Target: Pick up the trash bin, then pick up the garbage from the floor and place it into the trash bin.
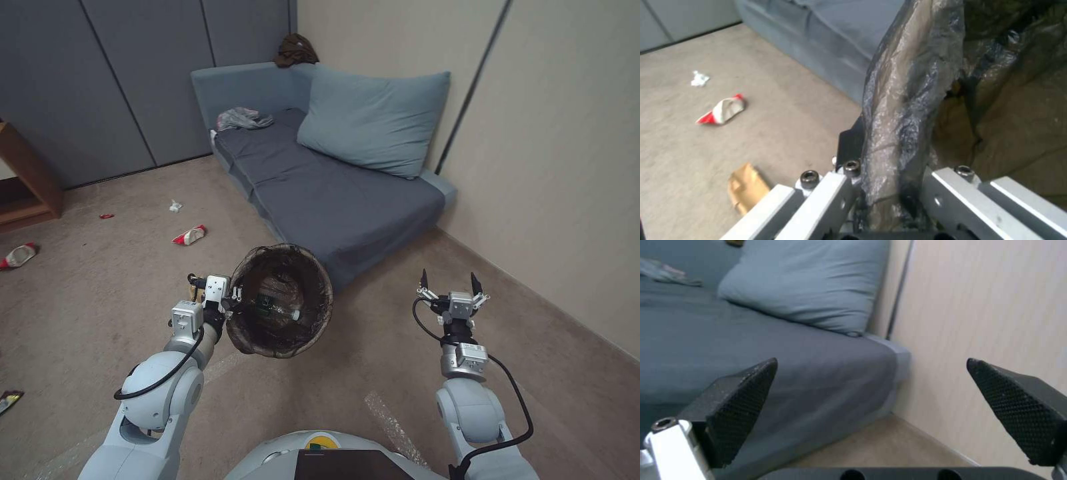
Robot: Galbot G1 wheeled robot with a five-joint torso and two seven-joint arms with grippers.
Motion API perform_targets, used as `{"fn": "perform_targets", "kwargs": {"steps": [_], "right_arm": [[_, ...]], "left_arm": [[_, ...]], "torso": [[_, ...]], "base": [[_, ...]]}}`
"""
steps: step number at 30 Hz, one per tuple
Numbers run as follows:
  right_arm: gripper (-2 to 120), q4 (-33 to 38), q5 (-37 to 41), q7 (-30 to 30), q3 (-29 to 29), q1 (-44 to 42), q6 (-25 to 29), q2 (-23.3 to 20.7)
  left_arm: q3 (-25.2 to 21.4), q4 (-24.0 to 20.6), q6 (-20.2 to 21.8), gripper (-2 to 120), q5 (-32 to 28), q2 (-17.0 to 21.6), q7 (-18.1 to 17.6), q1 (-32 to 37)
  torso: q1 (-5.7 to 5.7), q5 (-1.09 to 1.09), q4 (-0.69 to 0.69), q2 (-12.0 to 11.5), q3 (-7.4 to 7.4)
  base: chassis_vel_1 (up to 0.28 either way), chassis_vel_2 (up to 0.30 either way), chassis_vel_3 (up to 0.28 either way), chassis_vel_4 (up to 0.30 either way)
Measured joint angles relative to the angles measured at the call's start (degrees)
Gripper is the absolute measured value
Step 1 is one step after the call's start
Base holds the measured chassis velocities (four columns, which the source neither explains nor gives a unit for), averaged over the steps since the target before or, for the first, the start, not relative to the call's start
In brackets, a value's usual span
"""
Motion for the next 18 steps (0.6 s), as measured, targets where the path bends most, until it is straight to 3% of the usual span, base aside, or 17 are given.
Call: {"fn": "perform_targets", "kwargs": {"steps": [18], "right_arm": [[100,-0.3,0.1,0.0,0.2,0.3,0.0,-0.1]], "left_arm": [[-0.1,0.1,0.1,2,-0.5,-0.1,0.0,-0.1]], "torso": [[0.00,0.00,-0.01,0.0,0.00]], "base": [[0.097,0.088,0.088,0.090]]}}
